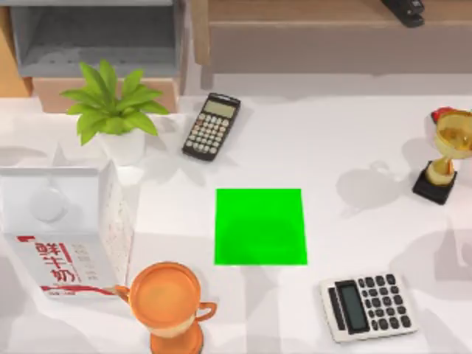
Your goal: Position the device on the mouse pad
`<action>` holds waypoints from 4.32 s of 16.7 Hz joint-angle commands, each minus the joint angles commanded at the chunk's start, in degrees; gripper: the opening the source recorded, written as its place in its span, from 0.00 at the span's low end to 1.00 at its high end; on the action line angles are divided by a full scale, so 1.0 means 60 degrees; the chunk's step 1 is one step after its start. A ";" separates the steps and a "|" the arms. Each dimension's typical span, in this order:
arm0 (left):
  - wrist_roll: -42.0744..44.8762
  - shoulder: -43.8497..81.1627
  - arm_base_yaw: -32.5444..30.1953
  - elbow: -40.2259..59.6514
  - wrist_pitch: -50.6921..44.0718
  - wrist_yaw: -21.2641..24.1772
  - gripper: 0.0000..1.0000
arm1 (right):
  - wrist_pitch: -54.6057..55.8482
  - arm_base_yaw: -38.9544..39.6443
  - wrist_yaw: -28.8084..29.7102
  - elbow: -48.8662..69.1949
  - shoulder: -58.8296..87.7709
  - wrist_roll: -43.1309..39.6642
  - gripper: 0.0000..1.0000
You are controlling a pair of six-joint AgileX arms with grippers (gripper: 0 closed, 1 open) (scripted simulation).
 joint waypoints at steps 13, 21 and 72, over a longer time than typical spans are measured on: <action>0.0000 0.0000 0.0000 0.0000 0.0000 0.0000 0.25 | 0.0000 0.0000 0.0000 0.0000 0.0000 0.0000 1.00; 0.0000 0.0000 0.0000 0.0000 0.0000 0.0000 0.00 | 0.0000 0.0000 0.0000 0.0000 0.0000 0.0000 1.00; 2.4198 0.3933 -1.0689 1.1011 -0.5866 0.0194 0.00 | 0.0000 0.0000 0.0000 0.0000 0.0000 0.0000 1.00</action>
